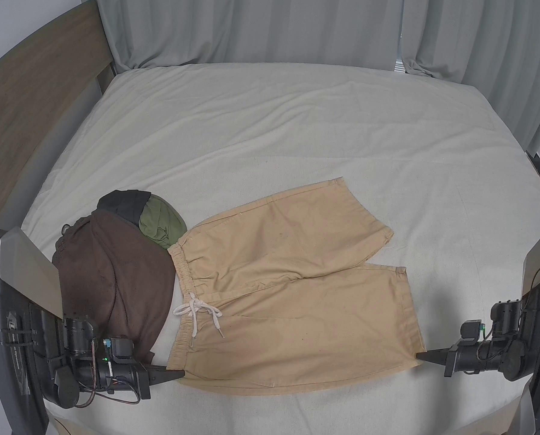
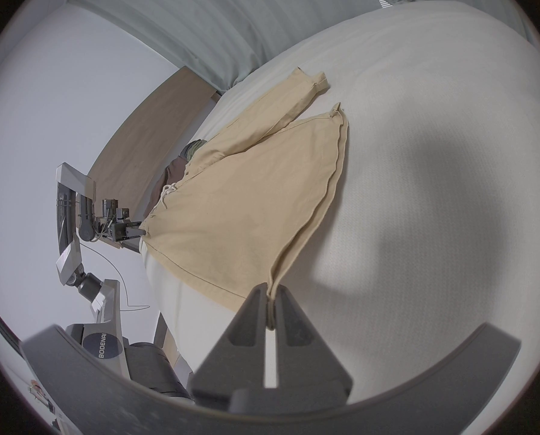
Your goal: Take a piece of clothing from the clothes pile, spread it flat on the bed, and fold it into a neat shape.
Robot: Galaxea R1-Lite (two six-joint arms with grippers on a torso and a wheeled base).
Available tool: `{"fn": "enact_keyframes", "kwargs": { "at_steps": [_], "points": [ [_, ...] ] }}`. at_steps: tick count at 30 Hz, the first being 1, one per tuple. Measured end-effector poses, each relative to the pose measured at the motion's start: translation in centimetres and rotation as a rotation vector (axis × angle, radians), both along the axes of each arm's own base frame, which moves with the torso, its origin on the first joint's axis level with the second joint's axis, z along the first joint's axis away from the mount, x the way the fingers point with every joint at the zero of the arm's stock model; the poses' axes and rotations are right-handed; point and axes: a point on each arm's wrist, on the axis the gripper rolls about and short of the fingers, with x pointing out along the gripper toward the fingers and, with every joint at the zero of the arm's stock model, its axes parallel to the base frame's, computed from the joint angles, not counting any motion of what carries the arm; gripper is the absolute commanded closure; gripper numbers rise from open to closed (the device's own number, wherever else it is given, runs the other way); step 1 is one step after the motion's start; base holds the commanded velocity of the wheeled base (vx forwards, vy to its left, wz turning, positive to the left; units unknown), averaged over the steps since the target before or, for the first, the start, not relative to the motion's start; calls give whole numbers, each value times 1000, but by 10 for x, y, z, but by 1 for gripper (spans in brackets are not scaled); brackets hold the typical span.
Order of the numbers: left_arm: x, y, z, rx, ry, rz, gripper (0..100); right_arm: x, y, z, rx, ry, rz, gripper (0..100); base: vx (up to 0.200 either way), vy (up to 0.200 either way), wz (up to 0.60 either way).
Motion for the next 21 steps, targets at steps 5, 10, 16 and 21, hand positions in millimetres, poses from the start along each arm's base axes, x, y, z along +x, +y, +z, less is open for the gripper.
{"fn": "enact_keyframes", "kwargs": {
  "at_steps": [5, 10, 16, 21],
  "points": [
    [-3, -1, 0, -5, -10, -32, 100, 0, 1, 0, -2, 1, 4, 100, 0, 0, 0],
    [-4, -1, -4, -4, -12, -55, 100, 1, 0, 1, -4, -12, 4, 100, 0, 0, 0],
    [1, -1, -6, -9, -19, -55, 100, 2, 0, 3, -3, -29, 2, 100, 0, 0, 0],
    [5, -1, -6, -11, -33, -54, 100, 3, 0, 8, 2, -44, -4, 100, 0, 0, 0]
  ]
}}
